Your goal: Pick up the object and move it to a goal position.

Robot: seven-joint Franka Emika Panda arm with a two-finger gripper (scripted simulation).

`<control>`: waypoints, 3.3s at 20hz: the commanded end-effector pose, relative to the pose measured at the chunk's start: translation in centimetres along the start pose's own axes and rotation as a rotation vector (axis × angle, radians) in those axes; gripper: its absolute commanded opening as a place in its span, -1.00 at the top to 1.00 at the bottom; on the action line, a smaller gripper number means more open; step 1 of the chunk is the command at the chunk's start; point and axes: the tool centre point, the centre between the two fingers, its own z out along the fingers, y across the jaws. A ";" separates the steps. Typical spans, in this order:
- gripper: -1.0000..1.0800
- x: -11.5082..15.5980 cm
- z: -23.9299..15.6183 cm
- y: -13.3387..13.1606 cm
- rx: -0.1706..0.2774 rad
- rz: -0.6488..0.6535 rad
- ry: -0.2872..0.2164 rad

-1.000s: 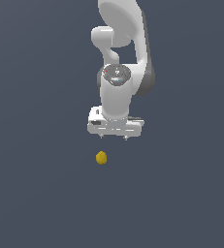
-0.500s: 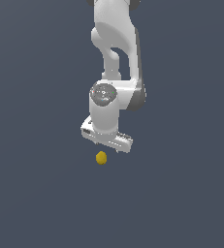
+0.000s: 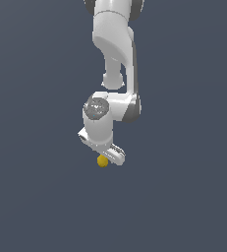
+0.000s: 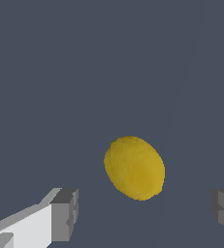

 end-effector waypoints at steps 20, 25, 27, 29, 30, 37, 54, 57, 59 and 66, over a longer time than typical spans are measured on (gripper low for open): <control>-0.92 0.4 5.5 0.3 0.000 0.043 0.002; 1.00 0.5 5.6 0.2 0.000 0.043 0.002; 1.00 0.5 5.6 0.2 0.000 0.043 0.002; 1.00 0.5 5.6 0.2 0.000 0.043 0.002; 1.00 0.5 5.6 0.2 0.000 0.043 0.002; 1.00 0.4 5.3 0.2 0.000 0.043 0.002; 1.00 -0.6 -6.7 -0.6 0.001 0.044 0.001; 1.00 -0.9 -10.3 -0.8 0.001 0.044 0.001; 1.00 -1.1 -12.8 -0.9 0.000 0.045 0.002; 1.00 -1.6 -21.0 -1.6 0.000 0.045 0.002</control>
